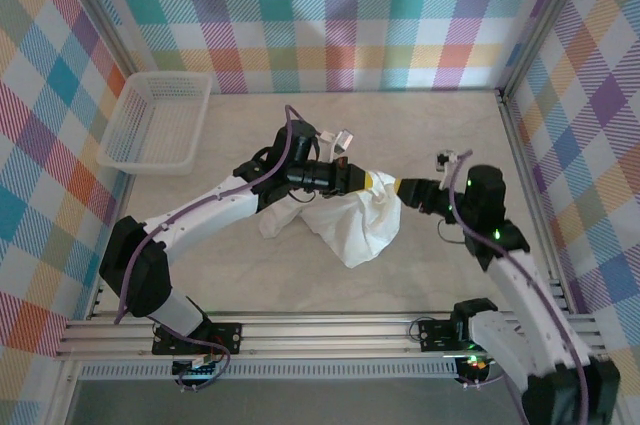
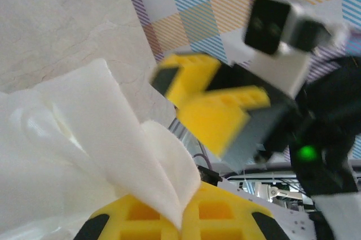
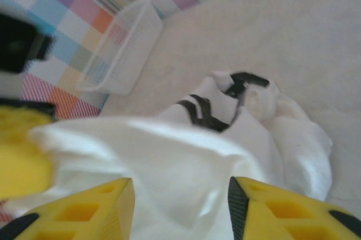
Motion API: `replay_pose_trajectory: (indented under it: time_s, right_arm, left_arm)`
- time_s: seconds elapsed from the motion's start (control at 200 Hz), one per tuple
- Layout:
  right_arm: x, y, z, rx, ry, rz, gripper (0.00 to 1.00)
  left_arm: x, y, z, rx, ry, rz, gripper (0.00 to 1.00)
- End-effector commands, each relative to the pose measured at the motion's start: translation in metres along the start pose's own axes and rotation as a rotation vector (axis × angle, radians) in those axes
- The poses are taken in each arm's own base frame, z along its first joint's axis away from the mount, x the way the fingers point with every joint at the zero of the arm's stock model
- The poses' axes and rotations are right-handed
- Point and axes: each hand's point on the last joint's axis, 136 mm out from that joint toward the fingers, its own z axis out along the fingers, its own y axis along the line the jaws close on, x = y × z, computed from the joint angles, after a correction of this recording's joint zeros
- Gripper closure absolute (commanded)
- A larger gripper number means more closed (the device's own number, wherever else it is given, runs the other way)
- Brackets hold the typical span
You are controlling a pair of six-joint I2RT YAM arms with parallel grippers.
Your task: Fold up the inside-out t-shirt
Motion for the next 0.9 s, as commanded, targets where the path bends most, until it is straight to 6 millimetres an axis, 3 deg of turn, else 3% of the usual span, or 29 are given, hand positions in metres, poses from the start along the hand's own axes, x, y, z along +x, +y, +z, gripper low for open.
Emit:
replay_pose_trajectory:
  time_s: [0.0,0.15,0.24,0.325,0.425,0.5,0.57,0.66,0.78,0.895]
  right_arm:
    - [-0.003,-0.005,-0.005,0.080,-0.117,-0.072,0.57]
    - [0.009,0.015,0.016,0.026,-0.033,-0.195,0.53]
    - [0.007,0.001,0.031,0.080,-0.014,-0.189,0.45]
    - [0.003,-0.006,0.043,0.101,-0.008,-0.195,0.44]
    - [0.005,-0.010,0.056,0.104,0.025,-0.164,0.58]
    - [0.008,-0.007,0.056,0.097,0.063,-0.136,0.84]
    - [0.009,0.013,0.048,0.021,0.092,-0.127,1.00]
    - [0.010,0.057,0.030,-0.173,0.132,-0.104,1.00]
    - [0.014,0.099,0.009,-0.368,0.203,-0.041,1.00]
    - [0.008,0.107,0.008,-0.393,0.212,-0.007,1.00]
  left_arm:
    - [-0.008,-0.016,-0.002,0.042,-0.003,0.035,1.00]
    - [-0.009,-0.015,-0.002,0.039,-0.001,0.031,1.00]
    - [-0.008,-0.016,-0.003,0.035,-0.005,0.033,1.00]
    - [-0.009,-0.016,-0.005,0.031,-0.010,0.036,1.00]
    - [-0.011,-0.016,-0.008,0.015,-0.026,0.043,1.00]
    - [-0.014,-0.003,-0.013,-0.054,-0.049,0.036,1.00]
    - [-0.018,0.025,-0.019,-0.158,-0.070,0.010,1.00]
    - [-0.029,0.050,-0.017,-0.183,-0.090,-0.011,1.00]
    - [-0.039,0.053,-0.007,-0.150,-0.086,0.011,1.00]
    - [-0.042,0.053,-0.012,-0.160,-0.077,0.074,0.81]
